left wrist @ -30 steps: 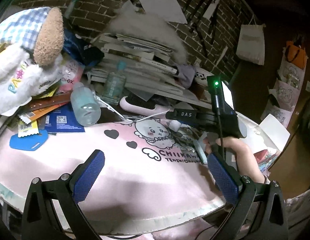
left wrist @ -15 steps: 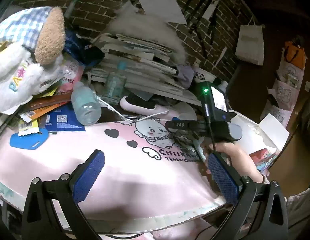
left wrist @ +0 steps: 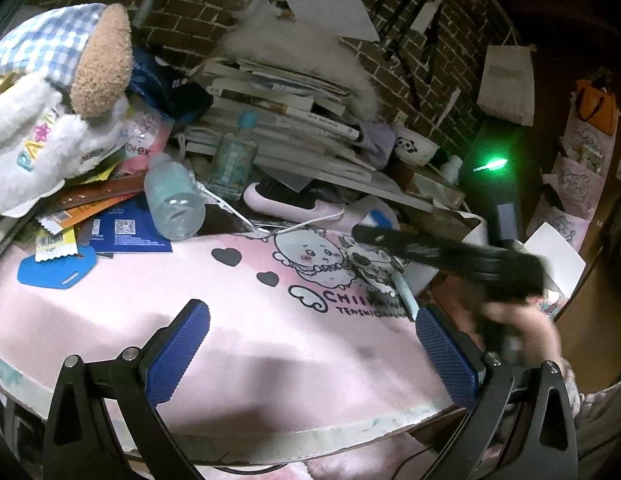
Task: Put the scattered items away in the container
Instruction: 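Lower the right gripper onto the blue-capped white jar and grasp it, then carry the blue-capped jar into the white box and open the right gripper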
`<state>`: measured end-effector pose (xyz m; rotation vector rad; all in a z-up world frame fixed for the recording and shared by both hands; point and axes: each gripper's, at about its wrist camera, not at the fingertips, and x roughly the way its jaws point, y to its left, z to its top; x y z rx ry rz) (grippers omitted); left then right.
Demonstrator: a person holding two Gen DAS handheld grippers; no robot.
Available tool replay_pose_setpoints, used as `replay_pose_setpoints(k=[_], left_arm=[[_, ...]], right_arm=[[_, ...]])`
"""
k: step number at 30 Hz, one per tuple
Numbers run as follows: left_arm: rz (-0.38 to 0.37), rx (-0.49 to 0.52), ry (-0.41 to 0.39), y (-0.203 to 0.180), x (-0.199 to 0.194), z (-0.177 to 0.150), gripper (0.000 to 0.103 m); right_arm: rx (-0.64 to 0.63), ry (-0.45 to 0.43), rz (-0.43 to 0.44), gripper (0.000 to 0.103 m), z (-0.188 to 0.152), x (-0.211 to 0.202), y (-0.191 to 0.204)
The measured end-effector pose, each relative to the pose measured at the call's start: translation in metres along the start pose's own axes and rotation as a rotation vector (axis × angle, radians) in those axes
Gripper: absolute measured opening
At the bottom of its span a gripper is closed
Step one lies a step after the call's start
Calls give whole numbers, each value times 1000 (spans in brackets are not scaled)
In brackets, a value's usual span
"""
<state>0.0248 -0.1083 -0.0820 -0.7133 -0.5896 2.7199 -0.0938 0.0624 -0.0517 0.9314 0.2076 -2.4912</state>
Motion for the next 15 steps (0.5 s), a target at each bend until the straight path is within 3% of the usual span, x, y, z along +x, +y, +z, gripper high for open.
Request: replay_pose_setpoints(k=[6,11,15], left_arm=[[-5,31,7,-12,0,1,103],[-9,41,14,-21,3,3,103],[-9,51,29,-33,11,5,103]], right_arm=[[-76,-101,59,25,5,-99,-15],[-118,-86,-56,25,11,-151,-61],[-123,2,-147,25,10,-165,-107]])
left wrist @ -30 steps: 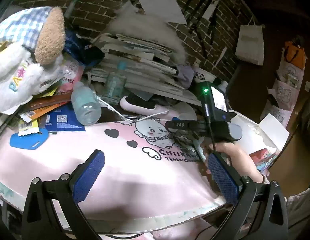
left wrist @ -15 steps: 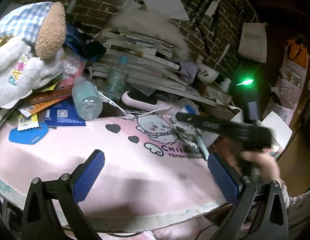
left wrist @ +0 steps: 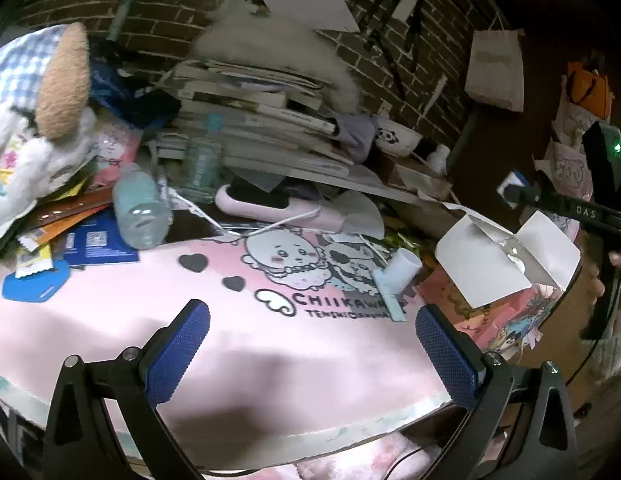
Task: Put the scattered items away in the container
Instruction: 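Carry the blue-capped jar into the white box and open the right gripper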
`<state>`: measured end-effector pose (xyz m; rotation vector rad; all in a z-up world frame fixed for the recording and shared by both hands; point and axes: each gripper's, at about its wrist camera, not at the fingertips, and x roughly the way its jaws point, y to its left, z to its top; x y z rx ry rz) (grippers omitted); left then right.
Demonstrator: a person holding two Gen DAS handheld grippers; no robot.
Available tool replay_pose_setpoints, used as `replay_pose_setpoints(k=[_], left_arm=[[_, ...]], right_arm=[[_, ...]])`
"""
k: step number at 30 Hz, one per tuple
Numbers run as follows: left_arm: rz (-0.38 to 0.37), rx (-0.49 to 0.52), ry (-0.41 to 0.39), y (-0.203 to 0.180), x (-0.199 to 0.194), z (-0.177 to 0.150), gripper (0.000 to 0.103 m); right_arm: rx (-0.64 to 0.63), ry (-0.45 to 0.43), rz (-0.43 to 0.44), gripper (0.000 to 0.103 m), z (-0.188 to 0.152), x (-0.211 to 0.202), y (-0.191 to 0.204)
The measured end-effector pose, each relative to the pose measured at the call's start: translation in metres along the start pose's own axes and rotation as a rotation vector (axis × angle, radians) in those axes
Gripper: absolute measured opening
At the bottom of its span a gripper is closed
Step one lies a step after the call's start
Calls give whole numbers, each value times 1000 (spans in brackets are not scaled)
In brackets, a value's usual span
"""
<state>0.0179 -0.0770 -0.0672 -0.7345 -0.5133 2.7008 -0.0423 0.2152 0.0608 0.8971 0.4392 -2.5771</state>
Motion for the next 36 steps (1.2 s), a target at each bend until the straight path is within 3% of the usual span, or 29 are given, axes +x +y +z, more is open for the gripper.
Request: replay_pose_setpoints(k=[7,10,18,23,26,27,28,32,34,36], left_arm=[[-19,26,37,-25,14,3,103],[-23,35,54,-34,21,4,103],[6,48,135,-48,55,6,103],[0,88,211,-64,84,2,103],[-16,105,246,-74,102,1,103],[-15,113,257,-78,108,2,102],[-16,118,262,-81,111,2,102],[-17,153,286,-93,126,1,102],[2,173,301,-97,132,0,102],[15,180,313,-100,139,-2,102]], right_arm=[[-25,168,-31,25,-18,23,-43],[-9,243,12,25,-26,41,-55],[-61,299,-28,25,-33,71,-64],[-54,283,-7,27,-34,63,-64],[-53,256,0,44,-34,55,-63],[-50,224,1,55,-34,49,-63],[-50,198,2,58,-34,44,-63],[-24,75,54,59,-34,19,-60],[-10,12,126,77,-34,9,-55],[7,-69,188,82,-35,0,-50]])
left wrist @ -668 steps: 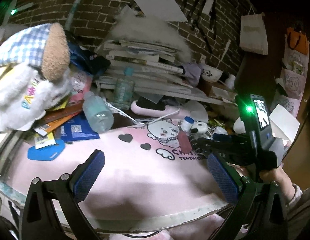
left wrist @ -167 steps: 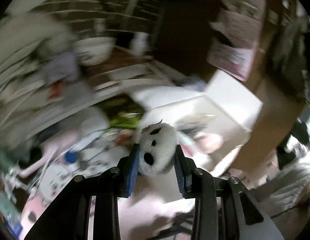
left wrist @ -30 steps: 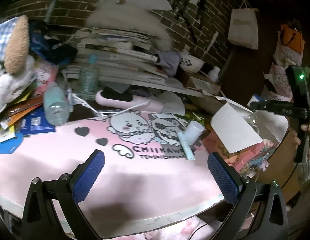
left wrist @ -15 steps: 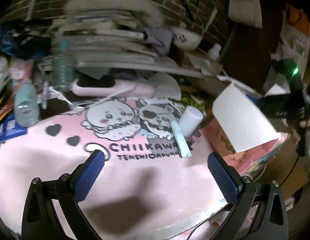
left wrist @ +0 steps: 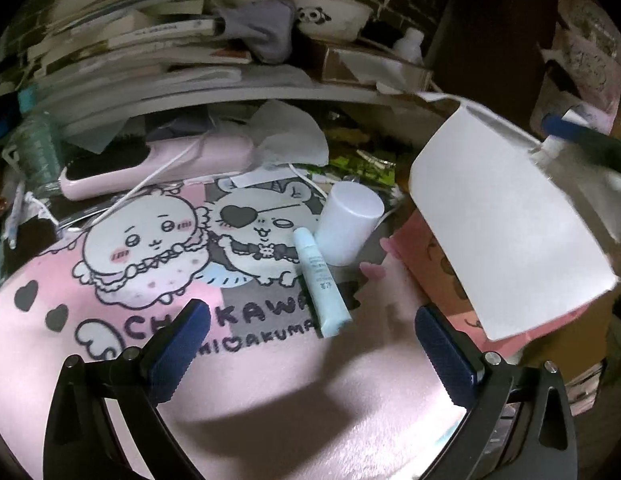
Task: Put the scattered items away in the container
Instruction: 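Carry the blue-capped jar into the white box and open the right gripper, then grasp the mint-green tube on the mat with the left gripper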
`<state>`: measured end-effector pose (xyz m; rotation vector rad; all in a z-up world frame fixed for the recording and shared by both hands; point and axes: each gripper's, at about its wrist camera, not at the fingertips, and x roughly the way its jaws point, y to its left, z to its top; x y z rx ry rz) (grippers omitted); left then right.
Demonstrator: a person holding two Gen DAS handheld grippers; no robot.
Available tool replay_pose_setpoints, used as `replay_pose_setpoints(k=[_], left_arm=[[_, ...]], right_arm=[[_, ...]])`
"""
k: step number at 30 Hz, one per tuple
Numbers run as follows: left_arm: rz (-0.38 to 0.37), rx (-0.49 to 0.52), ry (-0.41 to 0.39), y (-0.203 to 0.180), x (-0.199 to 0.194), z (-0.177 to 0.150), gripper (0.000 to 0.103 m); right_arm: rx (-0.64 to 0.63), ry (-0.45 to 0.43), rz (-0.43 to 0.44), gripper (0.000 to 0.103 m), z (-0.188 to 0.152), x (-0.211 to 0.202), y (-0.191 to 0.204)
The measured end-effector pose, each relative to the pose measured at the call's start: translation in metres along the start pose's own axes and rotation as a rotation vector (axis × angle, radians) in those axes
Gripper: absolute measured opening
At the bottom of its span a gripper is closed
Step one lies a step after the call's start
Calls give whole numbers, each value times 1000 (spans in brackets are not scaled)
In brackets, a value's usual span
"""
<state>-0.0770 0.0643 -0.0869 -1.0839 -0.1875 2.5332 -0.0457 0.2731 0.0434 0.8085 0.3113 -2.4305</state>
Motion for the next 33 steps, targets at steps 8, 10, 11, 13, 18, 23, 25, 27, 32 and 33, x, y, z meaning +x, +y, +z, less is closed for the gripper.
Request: replay_pose_setpoints(k=[8,10,11,13,18,23,25,27,32,33], left_arm=[[60,35,35,-12,26,6,83],[76,51,40,-15,29,7,76],[82,58,39,-16,30,8,65],[101,81,39,-18,34,11,56],[137,115,41,-22,39,13,25],[131,135,33,-20,38,11,14],[119,127,33,-16,36,10,14],[120,122,28,-13,32,8,14],[101,73,8,5,19,0,14],[106,67,2,9,15,-2,14]], right_arm=[[80,-243,250,86,-7,-20,11],[87,-249,262,87,-10,-20,11],[91,-252,261,87,-10,-19,11],[102,-251,265,87,-12,-18,9],[131,-254,280,87,-15,-18,-1],[149,-241,285,87,-18,-14,-5],[155,-232,291,87,-19,-11,-5],[160,-225,291,87,-21,-10,-4],[178,-203,281,87,-21,-5,0],[180,-197,284,87,-22,-4,3]])
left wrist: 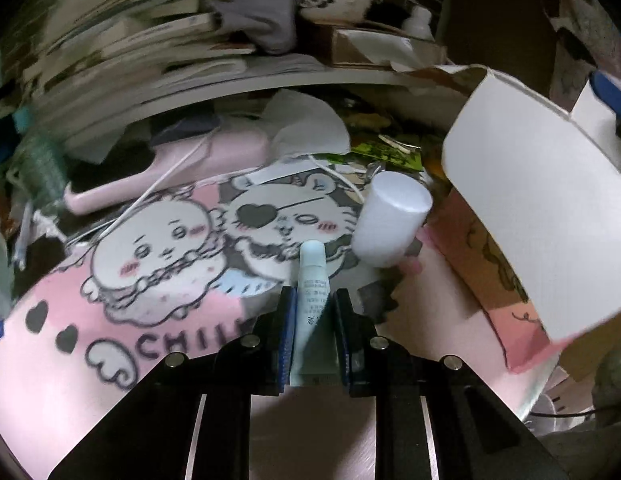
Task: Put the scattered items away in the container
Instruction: 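Grasp the mint-green tube on the mat with the left gripper, then carry the mint-green tube into the white box and open the left gripper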
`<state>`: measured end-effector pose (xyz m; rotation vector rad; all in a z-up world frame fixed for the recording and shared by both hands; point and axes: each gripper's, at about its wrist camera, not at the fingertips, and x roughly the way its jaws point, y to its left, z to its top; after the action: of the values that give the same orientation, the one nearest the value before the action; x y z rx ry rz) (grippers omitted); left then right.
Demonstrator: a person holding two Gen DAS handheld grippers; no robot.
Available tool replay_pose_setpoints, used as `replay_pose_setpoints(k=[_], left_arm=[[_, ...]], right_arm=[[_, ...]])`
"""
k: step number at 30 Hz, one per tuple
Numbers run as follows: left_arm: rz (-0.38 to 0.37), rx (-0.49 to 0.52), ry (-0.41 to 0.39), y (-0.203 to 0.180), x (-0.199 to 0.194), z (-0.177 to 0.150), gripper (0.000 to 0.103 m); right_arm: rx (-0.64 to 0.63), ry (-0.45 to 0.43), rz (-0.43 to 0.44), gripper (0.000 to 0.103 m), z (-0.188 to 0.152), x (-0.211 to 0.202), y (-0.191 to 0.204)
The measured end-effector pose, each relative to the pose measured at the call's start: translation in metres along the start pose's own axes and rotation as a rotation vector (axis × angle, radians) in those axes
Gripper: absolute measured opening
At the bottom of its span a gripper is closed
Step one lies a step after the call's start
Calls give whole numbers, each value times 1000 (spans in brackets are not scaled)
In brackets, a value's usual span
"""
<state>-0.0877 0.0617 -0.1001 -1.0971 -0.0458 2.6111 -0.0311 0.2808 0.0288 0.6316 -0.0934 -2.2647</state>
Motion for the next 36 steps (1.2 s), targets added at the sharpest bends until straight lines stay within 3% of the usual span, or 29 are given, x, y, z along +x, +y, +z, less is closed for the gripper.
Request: replay_pose_setpoints(k=[7,12,15,19,22,30,36], left_arm=[[-16,-15,-53,21,-35,5,14],[-14,21,-105,28,-71,29,14],[-10,40,-135,31,-93,49,14],[-55,90,-154,26,-115,77,14],[-135,161,-139,7,-122,99,14],[-359,367,-3,-84,-99,138,14],[-411,494,126,-145,-69,152,14]], right_arm=[[-59,23,-24,87,-10,8,25],[-110,63,23,87,-21,21,49],[-163,68,-44,87,-25,34,68],[-233,85,-233,87,-34,59,84],[-265,87,-285,87,-44,64,90],[-335,86,-286,95,-64,51,98],[-360,41,-253,95,-66,32,100]])
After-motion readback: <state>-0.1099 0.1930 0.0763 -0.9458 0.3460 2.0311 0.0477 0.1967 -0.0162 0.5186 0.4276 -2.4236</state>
